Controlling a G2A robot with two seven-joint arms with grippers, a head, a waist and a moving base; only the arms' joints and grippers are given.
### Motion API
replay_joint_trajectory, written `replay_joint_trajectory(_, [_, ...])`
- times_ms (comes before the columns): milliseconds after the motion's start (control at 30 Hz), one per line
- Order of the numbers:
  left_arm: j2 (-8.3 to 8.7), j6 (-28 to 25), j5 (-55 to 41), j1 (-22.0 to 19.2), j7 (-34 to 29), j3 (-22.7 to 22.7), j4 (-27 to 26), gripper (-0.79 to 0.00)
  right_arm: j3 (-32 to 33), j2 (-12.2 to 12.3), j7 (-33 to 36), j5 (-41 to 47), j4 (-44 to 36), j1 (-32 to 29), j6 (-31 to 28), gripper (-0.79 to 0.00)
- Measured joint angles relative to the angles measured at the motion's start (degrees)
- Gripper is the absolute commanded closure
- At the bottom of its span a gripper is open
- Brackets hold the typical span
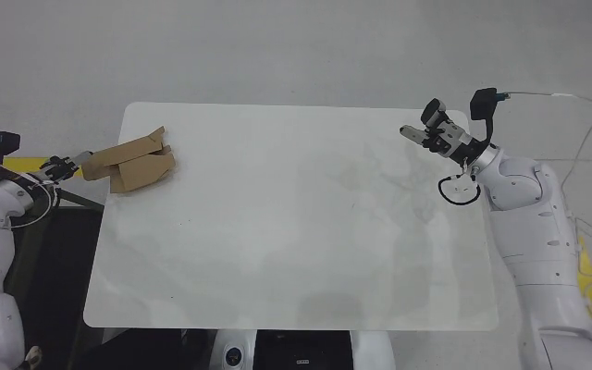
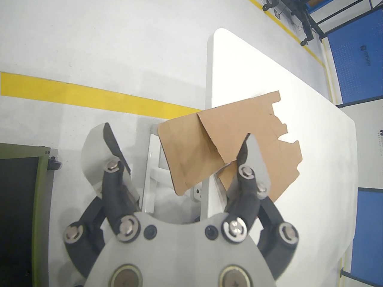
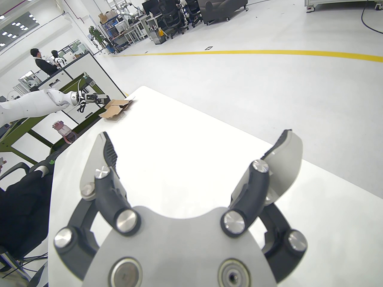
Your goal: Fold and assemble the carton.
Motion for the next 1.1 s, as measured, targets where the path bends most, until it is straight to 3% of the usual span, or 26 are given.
replay_joint_trajectory(400, [0.27, -1.8, 0.0, 0.2, -0.4, 0.0, -0.2, -0.785, 0.0, 0.0, 0.0, 0.0, 0.0, 0.0, 0.0, -0.785])
replay_joint_trajectory(567, [0.19, 0.8, -1.0, 2.5, 0.6, 0.0, -2.3, -0.785, 0.0, 0.0, 0.0, 0.0, 0.0, 0.0, 0.0, -0.785])
replay_joint_trajectory(733, [-0.29, 3.6, -8.7, 3.9, -6.2, -1.5, -2.0, -0.785, 0.0, 0.0, 0.0, 0.0, 0.0, 0.0, 0.0, -0.785])
replay_joint_trajectory(1100, [-1.78, 9.6, -21.7, 6.1, -14.1, -3.3, -2.9, -0.785, 0.0, 0.0, 0.0, 0.0, 0.0, 0.0, 0.0, -0.785])
